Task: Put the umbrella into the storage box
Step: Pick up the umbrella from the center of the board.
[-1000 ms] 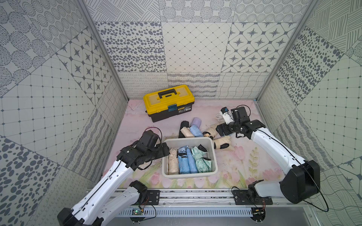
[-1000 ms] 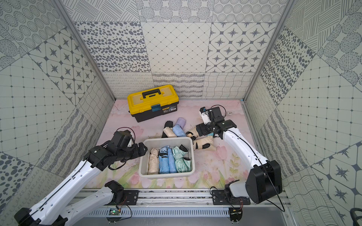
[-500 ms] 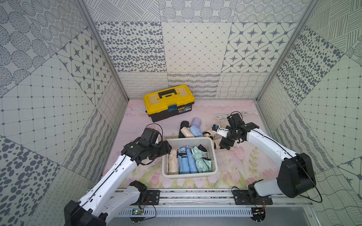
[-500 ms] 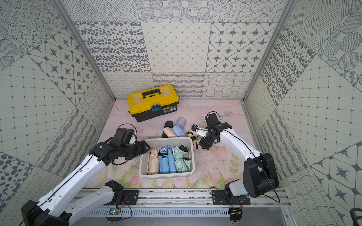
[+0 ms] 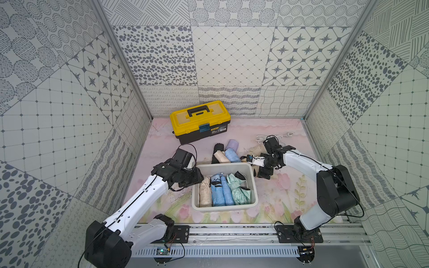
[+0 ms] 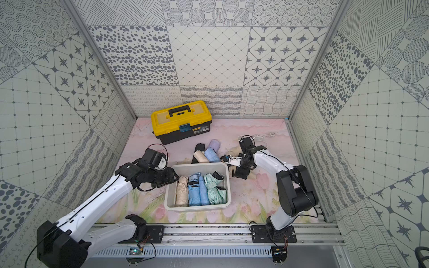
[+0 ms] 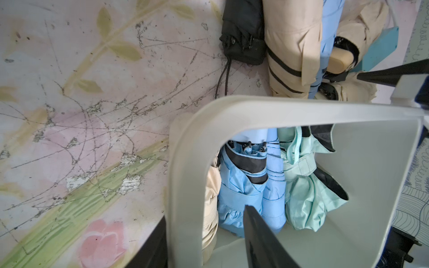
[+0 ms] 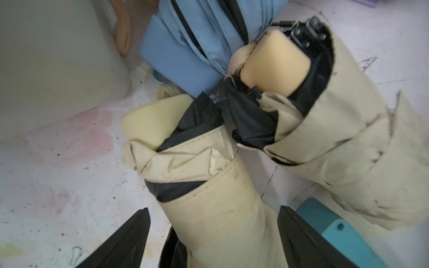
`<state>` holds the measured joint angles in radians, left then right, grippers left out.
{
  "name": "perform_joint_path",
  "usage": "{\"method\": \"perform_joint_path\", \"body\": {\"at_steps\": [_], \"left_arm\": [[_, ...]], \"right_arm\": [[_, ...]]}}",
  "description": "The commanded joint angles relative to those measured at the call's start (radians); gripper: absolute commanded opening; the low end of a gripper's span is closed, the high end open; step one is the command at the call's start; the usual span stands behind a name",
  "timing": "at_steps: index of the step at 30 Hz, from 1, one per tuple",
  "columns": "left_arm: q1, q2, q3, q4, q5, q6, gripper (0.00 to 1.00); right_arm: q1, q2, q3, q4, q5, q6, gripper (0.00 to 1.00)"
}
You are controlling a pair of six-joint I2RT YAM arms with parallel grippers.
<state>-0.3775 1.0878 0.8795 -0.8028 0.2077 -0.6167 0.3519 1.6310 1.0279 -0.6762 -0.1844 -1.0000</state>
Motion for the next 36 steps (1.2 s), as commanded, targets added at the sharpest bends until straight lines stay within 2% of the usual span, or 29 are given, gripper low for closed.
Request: {"method": "perform_joint_path", "body": {"at_steps": [1, 9, 17, 19, 27, 32, 36], "left_arm": [[0.006, 0.002, 0.008, -0.011, -0.002, 0.063, 0.45], [0.015, -0.026, 0.004, -0.057, -0.051, 0.067, 0.33], [0.017, -0.051, 0.016, -0.077, -0.065, 0.09, 0.3], [0.017, -0.056, 0.019, -0.074, -0.057, 0.092, 0.32], [0.017, -0.099, 0.036, -0.035, 0.005, 0.073, 0.52], [0.017, -0.107, 0.035, -0.027, 0.021, 0.065, 0.56], [0.017, -0.12, 0.033, -0.03, 0.027, 0.06, 0.59]], "right_arm": [[0.001, 0.026, -0.012, 0.069, -0.02, -0.065, 0.91], [0.004, 0.079, -0.023, 0.083, -0.015, -0.103, 0.89], [0.002, 0.106, -0.053, 0.09, -0.019, -0.117, 0.8], [0.002, 0.107, -0.056, 0.09, -0.016, -0.117, 0.76], [0.002, 0.026, -0.112, 0.09, -0.011, -0.094, 0.57], [0.002, -0.075, -0.183, 0.096, 0.0, -0.06, 0.5], [0.002, -0.178, -0.249, 0.097, 0.028, -0.016, 0.47]]}}
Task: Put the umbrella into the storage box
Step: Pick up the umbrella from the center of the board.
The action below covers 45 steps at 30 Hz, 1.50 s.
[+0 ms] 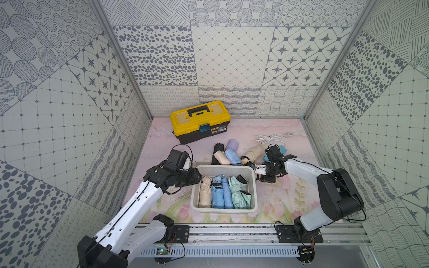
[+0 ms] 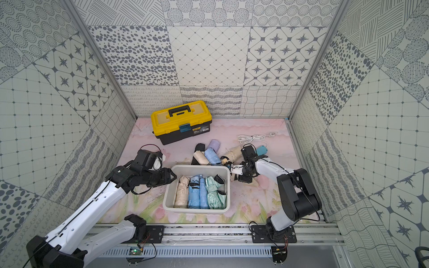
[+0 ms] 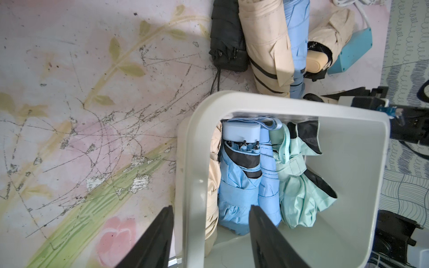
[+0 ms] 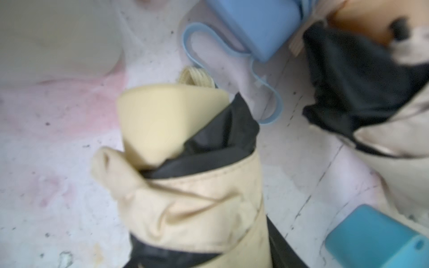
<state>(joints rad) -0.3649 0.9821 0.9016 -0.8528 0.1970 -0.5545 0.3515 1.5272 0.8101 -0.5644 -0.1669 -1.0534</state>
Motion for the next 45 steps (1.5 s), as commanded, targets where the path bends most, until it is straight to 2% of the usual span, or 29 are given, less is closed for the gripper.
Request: {"method": "perform_joint_path", "body": {"at_steps": [1, 7, 14, 18, 21, 24, 29, 36, 39, 45], "left_arm": [[0.004, -0.018, 0.01, 0.02, 0.038, -0.004, 0.6], [0.005, -0.027, -0.002, 0.035, 0.054, -0.008, 0.67], [0.004, -0.023, -0.027, 0.052, 0.09, 0.02, 0.74], [0.004, 0.005, -0.028, 0.036, 0.114, 0.056, 0.8], [0.005, 0.021, -0.031, 0.027, 0.11, 0.082, 0.81], [0.006, 0.045, -0.037, 0.045, 0.119, 0.1, 0.75], [0.004, 0.094, -0.04, 0.096, 0.164, 0.086, 0.58], [-0.001, 0.127, -0.044, 0.153, 0.192, 0.037, 0.36], [-0.019, 0.13, -0.035, 0.16, 0.174, 0.004, 0.26], [-0.121, 0.126, -0.01, 0.211, 0.078, -0.164, 0.17]], "right_arm": [[0.001, -0.096, -0.045, -0.014, 0.023, 0.048, 0.47], [-0.022, -0.18, -0.097, 0.011, 0.122, 0.132, 0.44], [-0.046, -0.17, -0.055, 0.016, 0.1, 0.273, 0.4], [-0.07, -0.212, -0.045, 0.022, 0.068, 0.352, 0.4], [-0.106, -0.249, -0.028, 0.023, 0.045, 0.413, 0.4], [-0.141, -0.285, 0.002, 0.024, 0.026, 0.5, 0.39], [-0.157, -0.386, 0.06, 0.004, 0.02, 0.687, 0.4], [-0.146, -0.481, 0.179, -0.154, 0.02, 0.898, 0.34], [-0.101, -0.513, 0.229, -0.214, 0.039, 1.015, 0.3], [0.078, -0.542, 0.31, -0.321, 0.157, 1.254, 0.26]]}}
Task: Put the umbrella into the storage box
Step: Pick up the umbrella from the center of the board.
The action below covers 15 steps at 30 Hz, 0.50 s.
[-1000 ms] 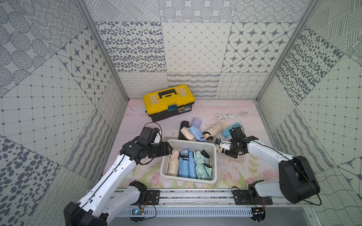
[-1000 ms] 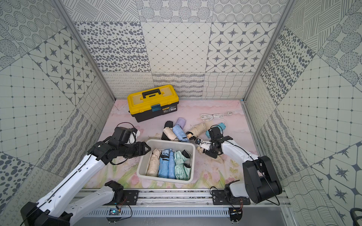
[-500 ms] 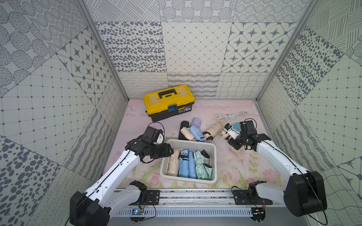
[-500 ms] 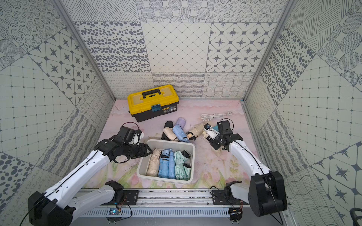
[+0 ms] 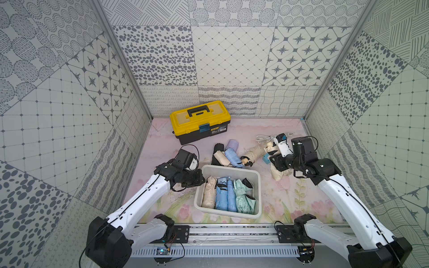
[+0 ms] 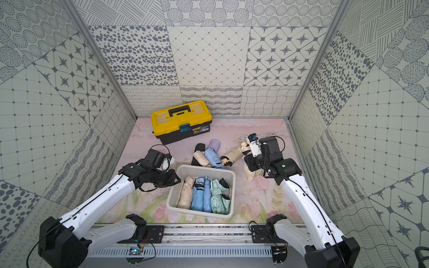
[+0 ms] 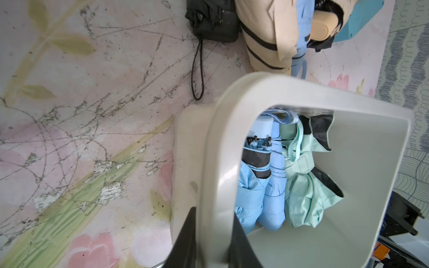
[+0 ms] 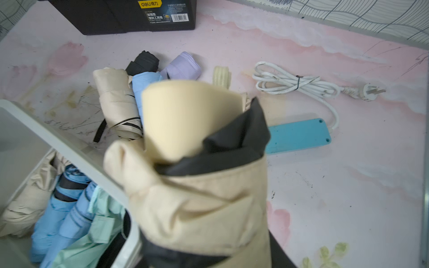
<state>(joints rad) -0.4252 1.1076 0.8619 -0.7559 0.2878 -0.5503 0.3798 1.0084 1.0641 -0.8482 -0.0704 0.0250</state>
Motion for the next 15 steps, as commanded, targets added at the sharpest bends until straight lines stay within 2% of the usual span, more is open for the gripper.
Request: {"method": "perform_joint_path", "body": {"at_steps": [1, 3, 7, 11, 15], "left_arm": [[-0.084, 0.001, 0.037, 0.124, -0.033, -0.197, 0.15], [-0.134, 0.004, 0.042, 0.143, -0.087, -0.265, 0.09], [-0.233, 0.013, 0.047, 0.191, -0.189, -0.395, 0.07], [-0.332, 0.035, 0.052, 0.225, -0.289, -0.57, 0.0], [-0.445, 0.057, 0.045, 0.27, -0.397, -0.738, 0.0]], "right_arm": [[0.071, -0.021, 0.071, -0.057, 0.068, 0.226, 0.25], [0.104, -0.01, 0.1, -0.09, 0.066, 0.333, 0.24], [0.169, 0.009, 0.14, -0.13, 0.035, 0.499, 0.23], [0.292, 0.037, 0.135, -0.103, 0.037, 0.664, 0.22], [0.419, 0.076, 0.114, -0.031, 0.09, 0.774, 0.21]]}}
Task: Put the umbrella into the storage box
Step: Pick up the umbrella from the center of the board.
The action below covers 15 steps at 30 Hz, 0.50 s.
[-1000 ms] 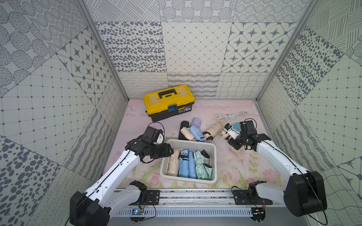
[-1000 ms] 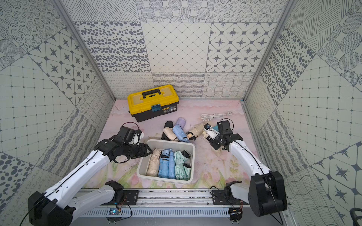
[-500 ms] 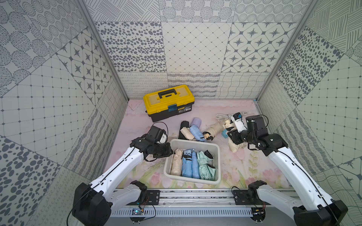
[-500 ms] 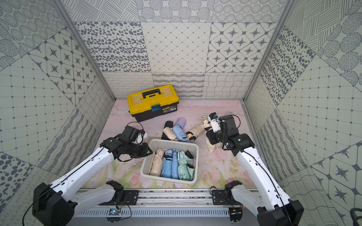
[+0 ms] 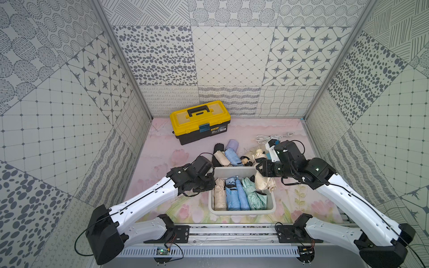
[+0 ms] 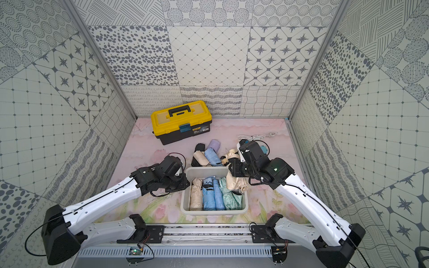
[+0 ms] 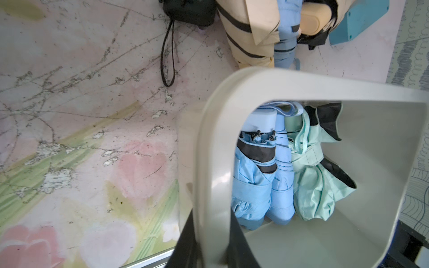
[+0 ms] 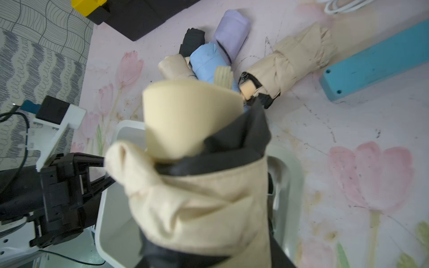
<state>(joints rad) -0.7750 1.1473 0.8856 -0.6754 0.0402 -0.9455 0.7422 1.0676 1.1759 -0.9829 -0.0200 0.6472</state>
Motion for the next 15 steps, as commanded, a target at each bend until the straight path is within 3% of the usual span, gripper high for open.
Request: {"method": "perform_joint_path", "body": {"at_steps": [1, 6, 15], "left_arm": [[-0.118, 0.031, 0.024, 0.202, -0.154, -0.374, 0.01], [-0.188, 0.081, 0.058, 0.201, -0.199, -0.453, 0.05], [-0.21, -0.003, 0.0, 0.172, -0.276, -0.56, 0.55]], "right_arm": [[0.086, 0.032, -0.007, 0.13, 0.051, 0.173, 0.21], [0.182, 0.11, -0.034, 0.252, 0.06, 0.249, 0.22], [0.277, 0.208, -0.095, 0.36, 0.079, 0.343, 0.21]]}}
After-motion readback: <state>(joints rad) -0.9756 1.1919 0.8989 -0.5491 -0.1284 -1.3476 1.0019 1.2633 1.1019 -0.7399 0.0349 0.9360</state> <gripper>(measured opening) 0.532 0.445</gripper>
